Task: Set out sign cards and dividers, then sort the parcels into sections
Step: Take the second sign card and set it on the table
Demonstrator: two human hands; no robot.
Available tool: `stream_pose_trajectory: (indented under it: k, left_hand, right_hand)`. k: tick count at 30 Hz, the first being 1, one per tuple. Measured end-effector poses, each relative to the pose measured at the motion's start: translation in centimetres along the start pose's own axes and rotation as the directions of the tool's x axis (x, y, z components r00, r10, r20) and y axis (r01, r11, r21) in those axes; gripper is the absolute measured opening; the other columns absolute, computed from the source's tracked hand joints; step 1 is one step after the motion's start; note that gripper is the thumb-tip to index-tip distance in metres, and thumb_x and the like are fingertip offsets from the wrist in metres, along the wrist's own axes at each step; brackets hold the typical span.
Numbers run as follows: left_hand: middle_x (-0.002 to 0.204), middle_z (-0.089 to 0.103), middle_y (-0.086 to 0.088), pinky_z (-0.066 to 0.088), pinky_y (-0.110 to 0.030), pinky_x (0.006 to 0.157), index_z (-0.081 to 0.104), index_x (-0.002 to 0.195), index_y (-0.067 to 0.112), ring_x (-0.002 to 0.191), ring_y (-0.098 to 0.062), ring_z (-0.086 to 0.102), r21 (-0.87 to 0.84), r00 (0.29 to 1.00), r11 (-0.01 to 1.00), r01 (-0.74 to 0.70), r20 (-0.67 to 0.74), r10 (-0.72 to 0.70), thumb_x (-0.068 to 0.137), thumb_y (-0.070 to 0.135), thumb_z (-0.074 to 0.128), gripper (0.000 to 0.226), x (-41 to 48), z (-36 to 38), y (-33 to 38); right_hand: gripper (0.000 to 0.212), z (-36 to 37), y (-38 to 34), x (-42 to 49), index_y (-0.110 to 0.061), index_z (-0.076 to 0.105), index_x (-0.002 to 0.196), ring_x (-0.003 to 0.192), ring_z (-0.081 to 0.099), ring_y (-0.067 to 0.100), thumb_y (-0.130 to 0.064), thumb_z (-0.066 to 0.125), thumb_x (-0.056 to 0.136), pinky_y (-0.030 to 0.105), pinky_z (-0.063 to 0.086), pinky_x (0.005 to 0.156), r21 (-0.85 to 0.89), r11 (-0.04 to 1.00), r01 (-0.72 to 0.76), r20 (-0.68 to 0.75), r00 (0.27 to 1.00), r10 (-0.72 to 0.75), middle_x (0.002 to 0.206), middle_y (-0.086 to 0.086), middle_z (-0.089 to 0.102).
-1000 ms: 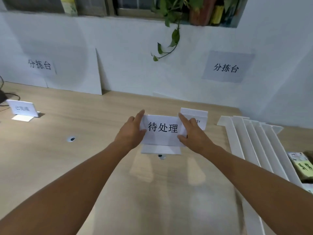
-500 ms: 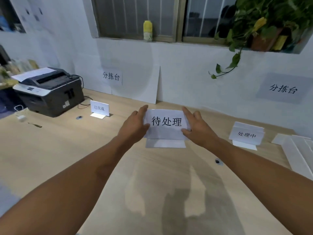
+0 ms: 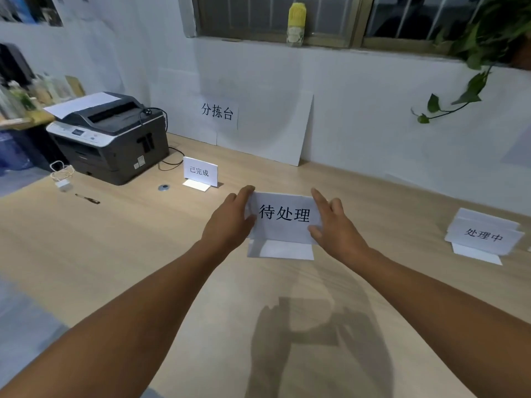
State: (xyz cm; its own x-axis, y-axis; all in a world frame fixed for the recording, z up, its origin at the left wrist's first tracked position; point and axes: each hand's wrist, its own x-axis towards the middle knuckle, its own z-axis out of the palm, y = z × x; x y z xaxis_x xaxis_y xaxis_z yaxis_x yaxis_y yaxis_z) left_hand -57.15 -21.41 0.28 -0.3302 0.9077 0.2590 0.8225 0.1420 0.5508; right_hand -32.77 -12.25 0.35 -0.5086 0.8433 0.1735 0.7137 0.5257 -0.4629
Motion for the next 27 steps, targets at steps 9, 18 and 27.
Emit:
stream_pose_trajectory:
  k: [9, 18, 27]
  left_hand:
    - [0.129, 0.06, -0.004, 0.057, -0.045, 0.085, 0.032, 0.153, 0.031, 0.118, -0.026, 0.054, 0.128, 1.0, 0.991, -0.026, 0.013, 0.025, 0.095, 0.032, 0.068, 0.067, 11.7, 3.6, -7.8]
    - [0.124, 0.055, 0.0, 0.05, -0.035, 0.07, 0.026, 0.145, 0.043, 0.101, -0.025, 0.062, -0.031, 0.996, 1.0, 0.004, 0.087, -0.001, 0.098, 0.024, 0.063, 0.062, 22.2, 11.3, -14.0]
    - [0.123, 0.053, -0.007, 0.044, -0.033, 0.073, 0.034, 0.149, 0.031, 0.095, -0.025, 0.059, -0.095, 0.976, 0.995, -0.013, 0.214, 0.033, 0.099, 0.015, 0.056, 0.057, 32.5, 18.7, -21.2]
  right_hand:
    - [0.083, 7.3, 1.8, 12.4, -0.036, 0.002, 0.162, 0.081, 0.054, 0.022, -0.024, 0.056, 0.1, 0.039, 0.053, 0.071, 0.049, 0.997, -0.058, 0.081, 0.995, 0.054, 0.117, -0.001, 0.031]
    - [0.074, 14.5, 5.9, 22.3, -0.033, 0.013, 0.162, 0.069, 0.048, 0.018, -0.018, 0.052, 0.101, 0.034, 0.042, 0.057, -0.061, 0.983, -0.171, -0.028, 0.985, 0.17, 0.11, -0.005, 0.028]
    - [0.069, 22.0, 8.4, 30.6, -0.031, 0.024, 0.16, 0.078, 0.048, 0.022, -0.012, 0.05, 0.099, 0.033, 0.042, 0.062, -0.046, 0.941, -0.336, -0.061, 0.941, 0.333, 0.115, -0.003, 0.03]
